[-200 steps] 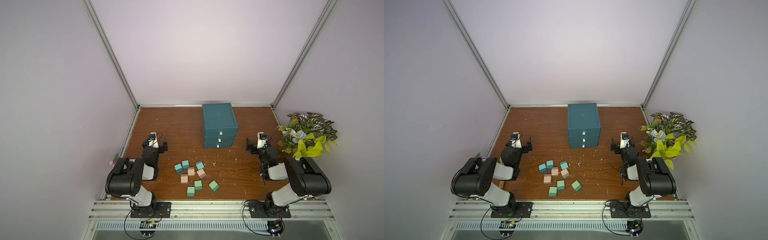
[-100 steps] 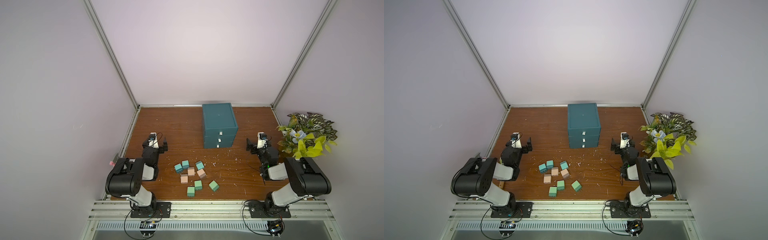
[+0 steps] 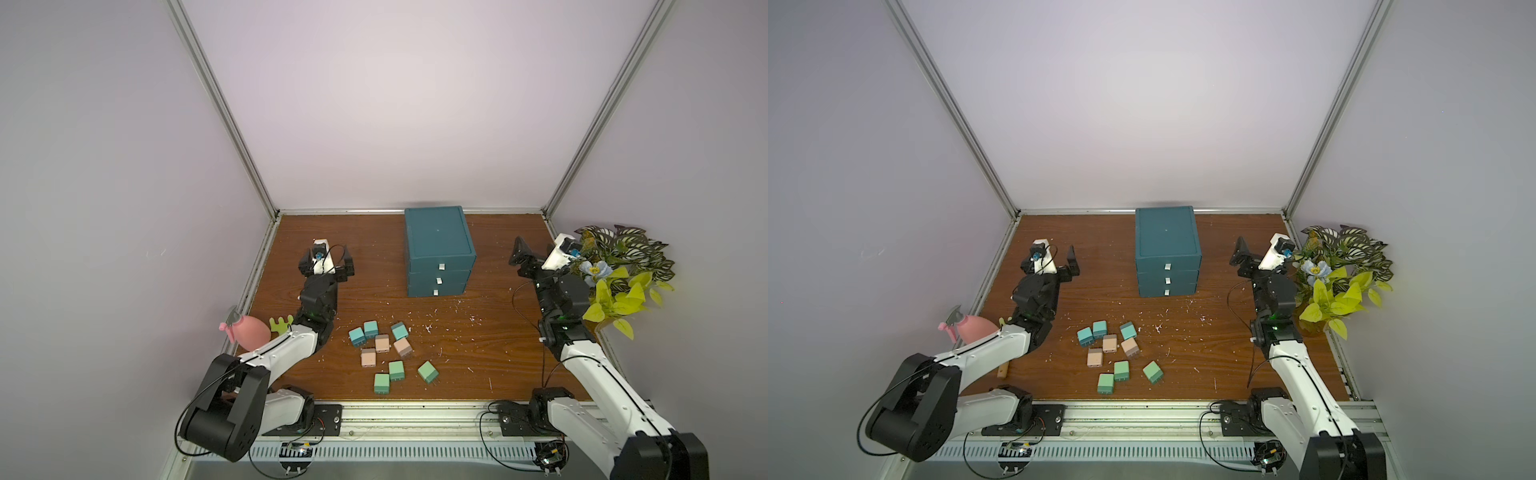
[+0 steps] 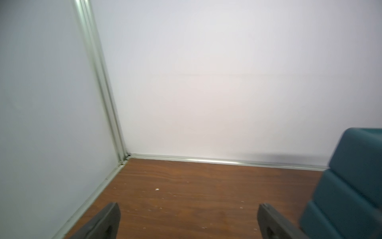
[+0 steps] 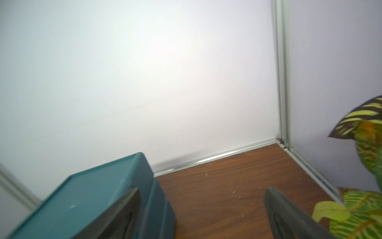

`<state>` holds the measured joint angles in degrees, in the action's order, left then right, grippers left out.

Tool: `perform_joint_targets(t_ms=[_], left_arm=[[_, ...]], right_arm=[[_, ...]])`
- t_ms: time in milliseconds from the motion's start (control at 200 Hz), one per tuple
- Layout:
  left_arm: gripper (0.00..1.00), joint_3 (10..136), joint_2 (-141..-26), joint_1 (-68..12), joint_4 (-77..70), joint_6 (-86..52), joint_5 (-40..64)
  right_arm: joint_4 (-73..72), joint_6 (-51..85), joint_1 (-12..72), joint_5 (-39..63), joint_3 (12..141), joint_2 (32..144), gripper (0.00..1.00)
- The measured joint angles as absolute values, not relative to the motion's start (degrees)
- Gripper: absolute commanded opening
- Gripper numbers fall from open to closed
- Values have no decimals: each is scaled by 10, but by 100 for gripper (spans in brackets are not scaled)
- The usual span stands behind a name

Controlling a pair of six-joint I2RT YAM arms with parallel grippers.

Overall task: Place the plugs into the drawer by color
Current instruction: Move the storage box to the center of the board.

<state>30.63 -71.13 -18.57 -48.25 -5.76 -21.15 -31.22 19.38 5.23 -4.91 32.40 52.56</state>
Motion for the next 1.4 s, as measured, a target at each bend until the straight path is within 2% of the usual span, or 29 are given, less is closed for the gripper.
perform_joint_targets(t_ms=[160,260,490,716,786,906,986,1151,1401], left_arm=[[100,558,-782,-190,-234,-170,-157],[100,652,-826,-191,-121,-228,-102],[100,699,-863,-249,9,-290,19],[99,759,-919,-307,28,-324,130],[94,763,-935,-306,28,-333,151],[83,773,-968,-305,27,-351,192],[75,789,-991,-303,33,-358,203],[70,842,-1033,-288,46,-365,205],[69,936,-1103,-273,65,-369,181]], right_arm=[[-165,209,67,29,446,575,100],[-109,211,76,70,491,616,100],[-44,219,116,130,530,694,99],[-29,219,148,154,534,735,99],[-35,219,155,158,534,747,91],[-57,227,164,174,548,771,64],[-60,227,168,167,564,790,54],[-67,232,164,152,606,835,44],[-81,239,159,133,739,971,41]])
